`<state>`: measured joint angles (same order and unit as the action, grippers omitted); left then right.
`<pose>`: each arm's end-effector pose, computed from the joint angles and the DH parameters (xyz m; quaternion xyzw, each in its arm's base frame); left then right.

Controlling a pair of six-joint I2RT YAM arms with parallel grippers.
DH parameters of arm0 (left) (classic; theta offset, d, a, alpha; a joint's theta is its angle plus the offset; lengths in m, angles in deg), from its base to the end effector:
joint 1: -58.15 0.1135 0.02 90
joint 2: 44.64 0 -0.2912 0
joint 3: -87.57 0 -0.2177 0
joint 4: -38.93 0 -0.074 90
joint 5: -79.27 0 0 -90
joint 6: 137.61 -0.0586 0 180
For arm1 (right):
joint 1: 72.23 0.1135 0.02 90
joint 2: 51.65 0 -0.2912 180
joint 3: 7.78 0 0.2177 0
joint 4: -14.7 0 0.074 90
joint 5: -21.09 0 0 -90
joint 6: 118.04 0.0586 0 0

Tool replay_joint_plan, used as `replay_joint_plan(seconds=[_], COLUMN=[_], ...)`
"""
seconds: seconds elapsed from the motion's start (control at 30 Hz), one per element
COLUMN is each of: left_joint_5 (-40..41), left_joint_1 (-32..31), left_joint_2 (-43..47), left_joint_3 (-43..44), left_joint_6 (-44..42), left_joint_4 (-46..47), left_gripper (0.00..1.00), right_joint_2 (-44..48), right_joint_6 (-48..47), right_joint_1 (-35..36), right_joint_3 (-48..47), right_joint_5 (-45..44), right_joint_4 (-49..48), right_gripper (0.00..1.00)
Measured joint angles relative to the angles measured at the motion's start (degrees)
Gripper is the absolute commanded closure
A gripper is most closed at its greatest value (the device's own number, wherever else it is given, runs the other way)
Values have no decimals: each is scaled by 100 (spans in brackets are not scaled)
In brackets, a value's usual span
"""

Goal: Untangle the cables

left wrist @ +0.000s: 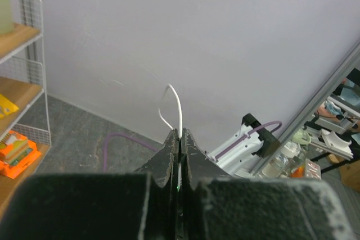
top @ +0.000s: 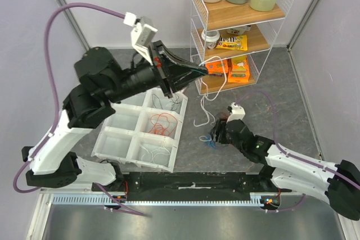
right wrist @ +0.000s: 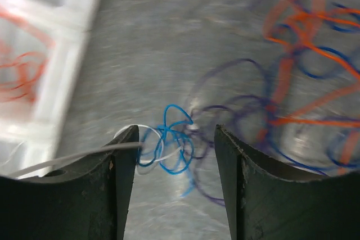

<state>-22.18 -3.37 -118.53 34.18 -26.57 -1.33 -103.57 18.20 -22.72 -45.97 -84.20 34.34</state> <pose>0.0849 -0.1808 0.5948 0.2885 0.5577 -0.5588 0.5418 0.1162 0.1123 0.2193 0.0382 0.8740 0.2701 0.4022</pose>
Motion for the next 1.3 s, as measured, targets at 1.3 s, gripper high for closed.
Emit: replay_joint_plan(seconds=[1.3], left_joint_5=[2092], left_joint_1=[4], left_joint_2=[1834], left_joint_3=[-428], left_joint_6=[-688], left_joint_4=[-1735], left_gripper=[98], right_joint_2=[-243], right_joint_6=[-501], right_joint_1=[-1445], right_joint_3=[763], right_joint_5=[219], right_joint_4=[-396], right_gripper=[11])
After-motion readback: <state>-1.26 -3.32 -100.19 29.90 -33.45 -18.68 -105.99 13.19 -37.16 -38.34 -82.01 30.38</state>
